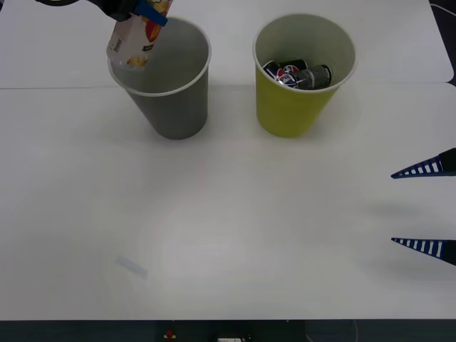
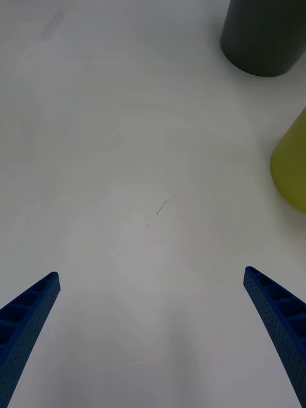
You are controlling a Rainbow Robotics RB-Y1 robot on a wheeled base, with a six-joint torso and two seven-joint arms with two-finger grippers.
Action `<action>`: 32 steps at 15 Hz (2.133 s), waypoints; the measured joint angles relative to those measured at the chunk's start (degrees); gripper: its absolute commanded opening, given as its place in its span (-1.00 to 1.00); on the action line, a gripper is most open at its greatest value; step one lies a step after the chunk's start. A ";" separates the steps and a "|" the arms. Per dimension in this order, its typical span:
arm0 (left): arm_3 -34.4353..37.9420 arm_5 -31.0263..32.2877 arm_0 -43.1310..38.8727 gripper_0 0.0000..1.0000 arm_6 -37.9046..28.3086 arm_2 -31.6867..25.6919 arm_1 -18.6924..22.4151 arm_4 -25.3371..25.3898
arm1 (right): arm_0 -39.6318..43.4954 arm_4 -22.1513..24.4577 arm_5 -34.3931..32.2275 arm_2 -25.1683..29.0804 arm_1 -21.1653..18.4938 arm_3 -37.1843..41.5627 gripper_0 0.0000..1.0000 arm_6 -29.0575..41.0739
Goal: Put the can into the green bin and the plastic bottle into the gray bin
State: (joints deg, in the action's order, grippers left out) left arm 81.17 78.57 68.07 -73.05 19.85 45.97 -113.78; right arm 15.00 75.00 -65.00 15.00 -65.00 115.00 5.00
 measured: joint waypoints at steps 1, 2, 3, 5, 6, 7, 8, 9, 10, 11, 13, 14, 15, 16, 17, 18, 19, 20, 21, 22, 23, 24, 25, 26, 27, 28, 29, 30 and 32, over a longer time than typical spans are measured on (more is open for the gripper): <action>-0.22 -0.95 0.09 -1.00 0.00 0.73 -0.28 -0.29 | 0.00 0.00 0.00 0.00 0.00 0.00 1.00 0.00; -0.30 -1.46 0.09 -1.00 0.00 1.09 -0.59 -0.57 | 0.00 0.00 0.00 0.00 0.00 0.00 1.00 0.00; -0.31 -1.52 0.12 -1.00 0.03 1.14 -0.83 -0.83 | 0.00 0.00 0.00 0.00 0.00 0.00 1.00 0.00; -0.34 -1.53 0.08 0.13 0.19 1.15 -0.97 -0.91 | 0.00 0.00 0.00 0.00 0.00 0.00 1.00 0.00; -0.38 -1.51 0.07 0.68 0.42 1.15 -0.97 -0.85 | 0.00 0.00 0.00 0.00 0.00 0.00 1.00 0.00; -0.36 -1.45 0.07 1.00 0.61 1.15 -0.97 -0.73 | 0.00 0.00 0.00 0.00 0.00 0.00 1.00 0.00; -0.39 -1.27 0.07 1.00 0.72 1.15 -0.97 -0.57 | 0.00 0.00 0.00 0.00 0.00 0.00 1.00 0.00; -0.39 -0.79 0.08 1.00 0.81 1.15 -0.97 -0.32 | 0.00 0.00 0.00 0.00 0.00 0.00 1.00 0.00; -0.36 -0.28 0.11 1.00 1.28 1.15 -0.97 0.08 | 0.00 0.00 0.00 0.00 0.00 0.00 1.00 0.00; -0.37 -0.21 -0.02 1.00 2.38 1.11 -0.92 0.62 | 0.00 0.00 0.00 0.00 0.00 0.00 1.00 0.00; -0.05 -0.19 -1.13 1.00 4.62 0.02 -0.34 2.47 | 0.00 0.00 0.00 0.00 0.00 0.00 1.00 0.00; 0.52 -0.19 -2.37 1.00 5.84 -1.16 0.25 4.25 | 0.00 0.00 0.00 0.00 0.00 0.00 1.00 0.00; 1.41 -0.19 -4.02 1.00 7.43 -2.50 1.18 6.31 | 0.00 0.00 0.00 0.00 0.00 0.00 1.00 0.00; 2.54 -0.18 -5.76 1.00 8.61 -3.77 2.23 8.41 | 0.00 0.00 0.00 0.00 0.00 0.00 1.00 0.00; 3.96 -0.16 -7.68 1.00 9.27 -5.08 3.37 10.82 | 0.00 0.00 0.00 0.00 0.00 0.00 1.00 0.00; 5.14 -0.13 -9.71 1.00 10.16 -6.46 4.48 13.42 | 0.00 0.00 0.00 0.00 0.00 0.00 1.00 0.00; 5.89 -0.15 -12.01 1.00 12.41 -8.17 5.53 16.58 | 0.00 0.00 0.00 0.00 0.00 0.00 1.00 0.00; 6.20 -0.16 -14.25 1.00 15.71 -9.93 6.48 19.22 | 0.00 0.00 0.00 0.00 0.00 0.00 1.00 0.00; 6.54 -0.16 -16.71 1.00 19.20 -11.60 7.53 21.85 | 0.00 0.00 0.00 0.00 0.00 0.00 1.00 0.00; 7.26 -0.16 -19.72 1.00 22.49 -13.60 8.57 24.26 | 0.00 0.00 0.00 0.00 0.00 0.00 1.00 0.00; 8.46 -0.16 -23.17 1.00 25.69 -16.04 9.30 26.13 | 0.00 0.00 0.00 0.00 0.00 0.00 1.00 0.00; 9.97 -0.17 -27.00 1.00 28.69 -18.83 9.74 27.68 | 0.00 0.00 0.00 0.00 0.00 0.00 1.00 0.00; 11.58 -0.19 -31.62 1.00 32.26 -22.12 9.93 29.35 | 0.00 0.00 0.00 0.00 0.00 0.00 1.00 0.00; 12.79 -0.26 -36.09 1.00 35.60 -25.08 9.99 31.08 | 0.00 0.00 0.00 0.00 0.00 0.00 1.00 0.00; 13.58 -0.58 -40.22 1.00 39.21 -27.20 10.18 33.09 | 0.00 0.00 0.00 0.00 0.00 0.00 1.00 0.00; 14.12 -1.43 -44.26 1.00 42.96 -28.68 10.65 35.32 | 0.00 0.00 0.00 0.00 0.00 0.00 1.00 0.00; 14.67 -2.64 -48.09 1.00 46.68 -29.75 11.22 37.66 | 0.00 0.00 0.00 0.00 0.00 0.00 1.00 0.00; 15.20 -3.73 -51.70 1.00 50.21 -30.70 11.69 39.39 | 0.00 0.00 0.00 0.00 0.00 0.00 1.00 0.00; 16.63 -4.73 -58.22 1.00 56.00 -33.21 11.93 41.22 | 0.00 0.00 0.00 0.00 0.00 0.00 1.00 0.00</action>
State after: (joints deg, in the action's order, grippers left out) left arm 97.80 73.84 9.85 -17.05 -13.35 57.91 -72.56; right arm 15.00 75.00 -65.00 15.00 -65.00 115.00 5.00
